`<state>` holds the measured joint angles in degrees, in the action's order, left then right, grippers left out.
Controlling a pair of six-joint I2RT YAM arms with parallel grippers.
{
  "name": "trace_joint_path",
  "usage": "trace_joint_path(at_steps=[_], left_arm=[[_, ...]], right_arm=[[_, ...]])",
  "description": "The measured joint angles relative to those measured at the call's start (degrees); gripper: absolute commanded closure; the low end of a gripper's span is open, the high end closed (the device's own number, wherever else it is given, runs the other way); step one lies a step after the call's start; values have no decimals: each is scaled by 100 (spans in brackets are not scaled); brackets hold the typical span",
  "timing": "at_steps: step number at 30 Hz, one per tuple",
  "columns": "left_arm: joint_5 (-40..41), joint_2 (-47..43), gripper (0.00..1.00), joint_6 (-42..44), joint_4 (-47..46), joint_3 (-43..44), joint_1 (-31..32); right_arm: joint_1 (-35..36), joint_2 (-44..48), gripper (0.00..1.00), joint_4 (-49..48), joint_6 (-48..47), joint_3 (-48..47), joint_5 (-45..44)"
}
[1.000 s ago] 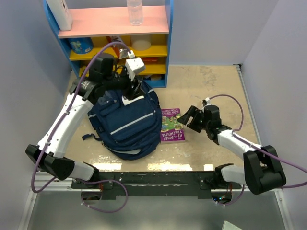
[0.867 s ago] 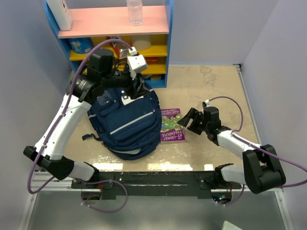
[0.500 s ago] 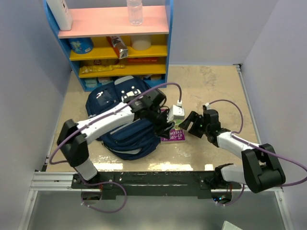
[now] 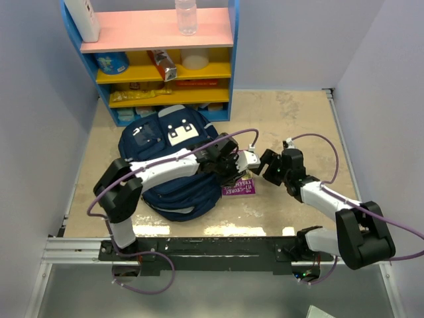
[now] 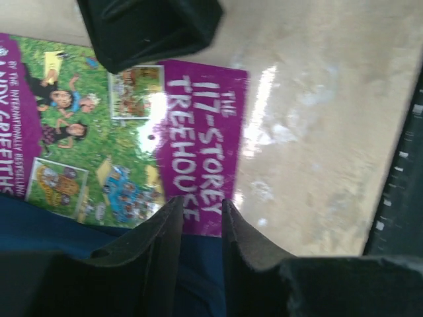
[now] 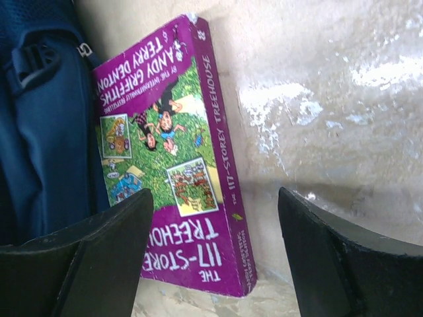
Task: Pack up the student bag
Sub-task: Move the student bag to the center of the board, then pick up the book from the center of the board.
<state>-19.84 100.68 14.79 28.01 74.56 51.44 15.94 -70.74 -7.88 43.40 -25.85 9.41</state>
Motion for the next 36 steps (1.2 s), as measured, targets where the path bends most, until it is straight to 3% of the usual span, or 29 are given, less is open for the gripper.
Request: trace_joint_path(at_steps=[5,10,22,36], left_arm=[[728,811,69,109,-149,356,-4],[876,1104,71,127,-170,450,-74],[844,927,73,337,-299,269,-1141],[898,833,76,525,-201,44,-1051]], right_arm=[[0,-83,21,-52,-44,-63,-52],[0,-90,21,-57,-70,-63,-83],[0,-468,22,-264,-98,-127,-68],[0,-699,11,-551,-61,-118,122]])
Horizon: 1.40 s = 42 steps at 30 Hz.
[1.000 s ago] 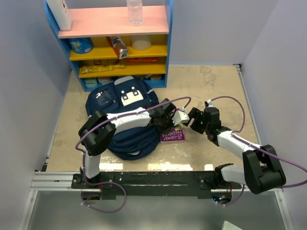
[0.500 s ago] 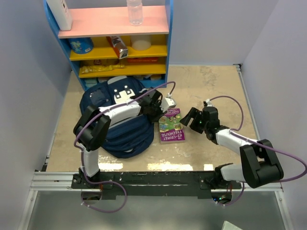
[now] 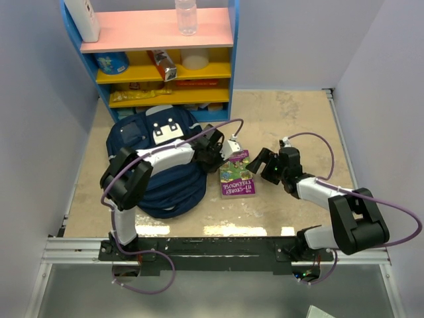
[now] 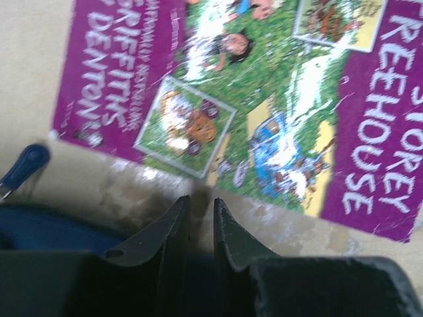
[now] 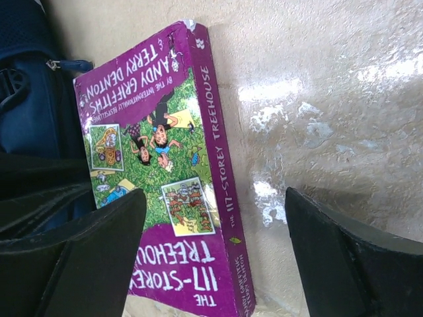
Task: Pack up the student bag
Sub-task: Pick up the book from the center of the board.
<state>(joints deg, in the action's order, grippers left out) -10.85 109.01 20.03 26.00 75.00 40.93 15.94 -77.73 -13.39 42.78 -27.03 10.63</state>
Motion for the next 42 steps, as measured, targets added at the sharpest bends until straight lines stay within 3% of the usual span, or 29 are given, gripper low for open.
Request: trace_joint_path(at_steps=[10,19,24,32,42], left_arm=[[-197,402,77,-146,-184,70,190],[-352,411,79,-306,-201,70,120],[-391,411,79,-363,-177,70,81],[-387,402,80,-452,-155,61,28],[-341,365,81,-457,-197,9,22]], right_arm=[[17,-385,13,-949,208,223,398],[214,-769,24,-2135,501,498,553],[203,-601,25,-2284,754,708,704],[199,420,26,-2074,966,841,927],[225,-186,29,-3171,1738,1637,1235]])
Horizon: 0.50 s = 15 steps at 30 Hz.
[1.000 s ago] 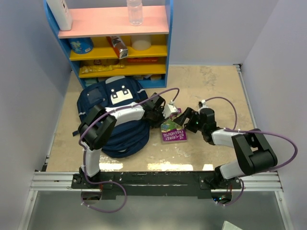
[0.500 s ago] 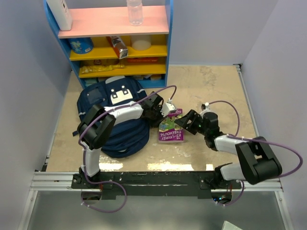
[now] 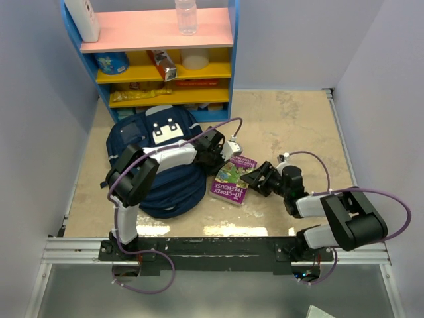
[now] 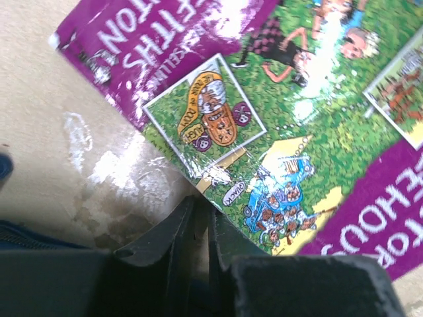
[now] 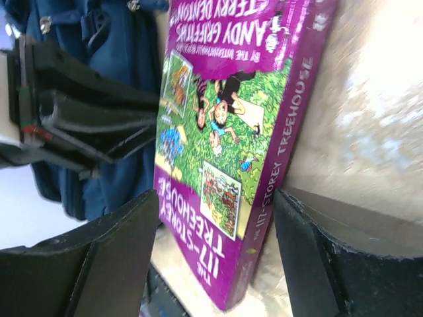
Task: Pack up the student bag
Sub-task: Pick up the book from the center of the board.
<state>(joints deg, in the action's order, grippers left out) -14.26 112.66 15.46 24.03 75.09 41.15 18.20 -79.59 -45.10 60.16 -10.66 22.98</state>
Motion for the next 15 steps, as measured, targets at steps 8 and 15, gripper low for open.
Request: trace_joint_path(at_steps=[8,15], left_arm=[[227,-22,82,-2,-92,-37,-90],[345,-52,83,-2,-105,-74,-107]], right_arm=[[28,-4,29,-844,487,120,417],[76,-4,30,-1827,761,122,553]])
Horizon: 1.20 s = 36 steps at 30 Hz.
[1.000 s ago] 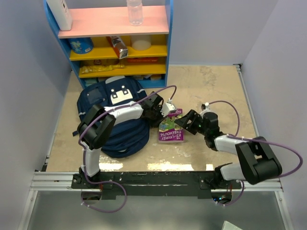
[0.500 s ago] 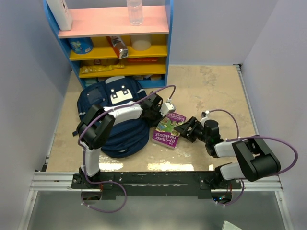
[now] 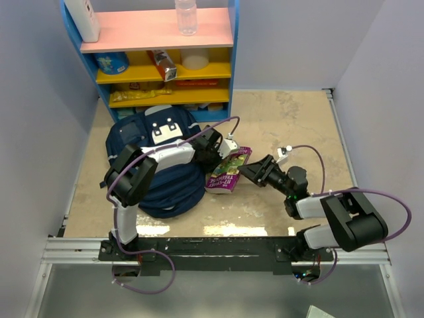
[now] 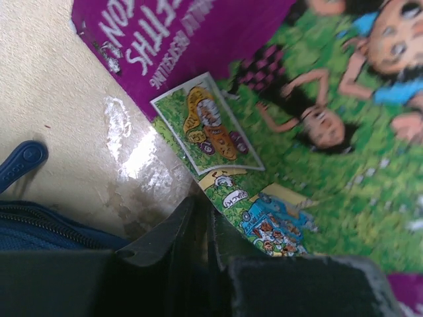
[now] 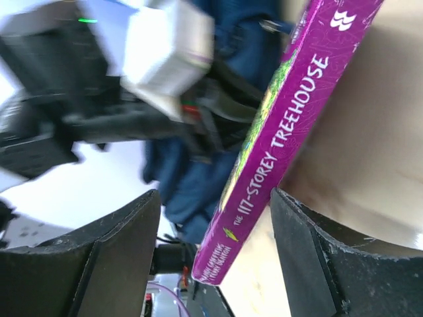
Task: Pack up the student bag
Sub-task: Pick up the book from the center of the board.
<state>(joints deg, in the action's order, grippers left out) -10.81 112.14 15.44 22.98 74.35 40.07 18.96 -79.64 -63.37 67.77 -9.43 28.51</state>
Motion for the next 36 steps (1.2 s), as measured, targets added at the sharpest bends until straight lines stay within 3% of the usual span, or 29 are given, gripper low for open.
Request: trace_joint_path(at_steps=[10,15,26,34,36], left_arm=[[-472,0,83,-129,-258,-15,146],[-632,0,84,-136,-280,-20,170],[-680,0,85,-138,-280,-20,160],[-693,-48,85,-138,-262,-22,155],[-699,-76,85,-136,-243,-22,157]], right_arm=[[400,-667,34,-817,-70,-407,149],[409,-688,33,-232,-433,-398,140],[424,863,27,2065,-1423,-442,-87],[420,33,34,1917,-1325,-398,-245],[417,-286,42,1812,-1246,-315,-313]])
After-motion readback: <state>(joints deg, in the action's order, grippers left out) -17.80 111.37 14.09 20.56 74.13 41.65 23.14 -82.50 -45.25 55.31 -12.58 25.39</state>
